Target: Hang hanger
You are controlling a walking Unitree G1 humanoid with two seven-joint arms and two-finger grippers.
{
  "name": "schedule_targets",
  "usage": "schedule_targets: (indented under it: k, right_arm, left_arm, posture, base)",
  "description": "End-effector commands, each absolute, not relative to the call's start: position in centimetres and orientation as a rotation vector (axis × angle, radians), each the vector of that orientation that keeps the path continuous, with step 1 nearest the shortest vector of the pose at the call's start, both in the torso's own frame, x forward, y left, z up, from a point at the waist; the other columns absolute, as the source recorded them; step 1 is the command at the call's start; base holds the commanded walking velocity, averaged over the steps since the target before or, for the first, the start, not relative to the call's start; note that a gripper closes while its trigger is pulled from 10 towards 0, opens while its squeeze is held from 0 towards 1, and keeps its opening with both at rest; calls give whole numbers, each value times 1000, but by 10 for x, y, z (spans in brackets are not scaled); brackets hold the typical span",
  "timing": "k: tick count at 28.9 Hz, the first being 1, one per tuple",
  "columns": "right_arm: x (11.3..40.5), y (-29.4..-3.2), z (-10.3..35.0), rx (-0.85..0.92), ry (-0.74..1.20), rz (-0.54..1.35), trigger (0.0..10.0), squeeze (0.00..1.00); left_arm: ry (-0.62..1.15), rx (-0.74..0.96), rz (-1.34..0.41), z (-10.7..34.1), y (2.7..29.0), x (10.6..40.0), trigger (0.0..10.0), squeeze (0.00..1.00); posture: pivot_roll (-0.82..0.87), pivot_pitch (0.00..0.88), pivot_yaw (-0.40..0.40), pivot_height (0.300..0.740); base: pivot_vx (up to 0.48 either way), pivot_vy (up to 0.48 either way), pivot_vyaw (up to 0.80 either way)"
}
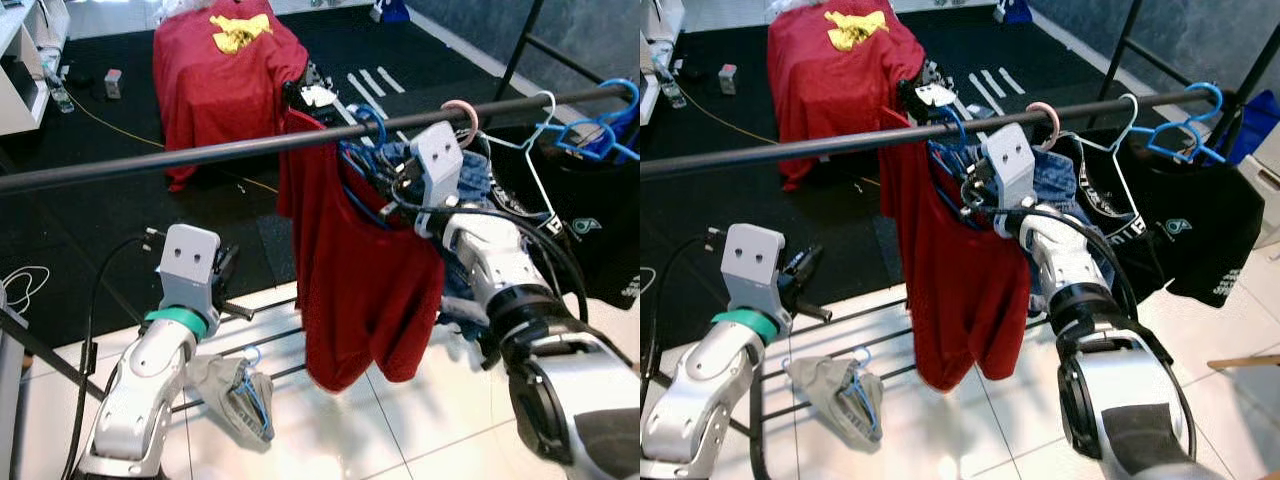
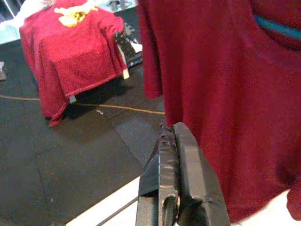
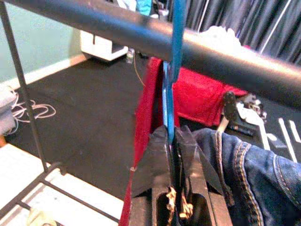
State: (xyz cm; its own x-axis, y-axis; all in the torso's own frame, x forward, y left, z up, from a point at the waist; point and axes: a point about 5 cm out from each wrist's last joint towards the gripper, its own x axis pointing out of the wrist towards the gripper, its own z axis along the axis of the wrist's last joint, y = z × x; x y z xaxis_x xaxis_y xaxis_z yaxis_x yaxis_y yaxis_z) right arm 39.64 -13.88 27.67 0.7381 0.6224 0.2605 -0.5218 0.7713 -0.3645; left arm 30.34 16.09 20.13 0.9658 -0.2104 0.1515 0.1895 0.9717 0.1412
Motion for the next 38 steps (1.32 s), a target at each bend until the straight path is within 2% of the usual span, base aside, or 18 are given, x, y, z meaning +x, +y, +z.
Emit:
schedule_targets:
  k: [1,3,6,7,8,9,10,17,21,22,23,26,28,38]
  right_arm:
    - [381,-137,291,-261,-500,653,0,0]
    - [365,-139,286,-271,-524,645,0,0]
    - [357,-137,280,-258,-516,654,0,0]
    - [345,-133,270,-232,-482,676,0,0]
    - [340,-131,264,-223,-466,681,2745,0]
    - [340,-131,264,-223,-466,681,2745,0]
    - [338,-131,261,-220,-456,682,10000,0]
    - [331,-135,253,-205,-410,632,10000,0]
    - [339,-141,252,-228,-397,565,10000,0]
    - [343,-143,253,-230,-398,545,10000,1000]
    - [354,-144,253,-216,-383,530,10000,1000]
    - [361,-143,254,-202,-370,523,10000,1000]
    - [380,-141,252,-179,-312,517,10000,1000]
    - [397,-126,248,-113,-208,626,10000,1000]
  left_arm:
    - [-172,120,-225,205,164,303,10000,0]
    - [-177,118,-238,207,163,304,10000,0]
    - [-175,115,-258,207,159,304,10000,0]
    - [-173,110,-308,207,150,303,10000,0]
    - [-173,107,-333,207,146,302,10000,0]
    - [-173,107,-333,207,146,302,10000,0]
    - [-175,106,-346,208,143,301,10000,0]
    - [-166,99,-348,205,143,301,10000,0]
    - [-164,96,-345,205,144,302,10000,0]
    - [-164,96,-342,205,144,302,10000,0]
    - [-163,96,-340,204,144,302,10000,0]
    - [-162,96,-339,204,143,302,10000,0]
    - [-162,97,-340,205,142,301,10000,0]
    - [-160,104,-327,207,145,298,10000,0]
  posture:
    - [-60,105,56,740]
    - [-71,108,61,740]
    - [-76,111,62,740]
    - [-86,115,63,740]
    - [-86,115,63,740]
    - [-86,115,63,740]
    - [-89,116,64,740]
    - [-90,118,68,740]
    - [-82,123,69,740]
    - [-82,123,69,740]
    - [-78,128,72,740]
    - [-78,128,72,740]
    - [-52,138,71,740]
    - [-10,157,66,740]
  base:
    - [0,0,0]
    - [0,0,0]
    - [0,0,0]
    - [0,0,0]
    - [0,0,0]
    - [0,0,0]
    - [0,0,0]
    - [0,0,0]
    - [0,0,0]
    - [0,0,0]
    - [0,0,0]
    - [0,0,0]
    - [0,0,0]
    - [0,0,0]
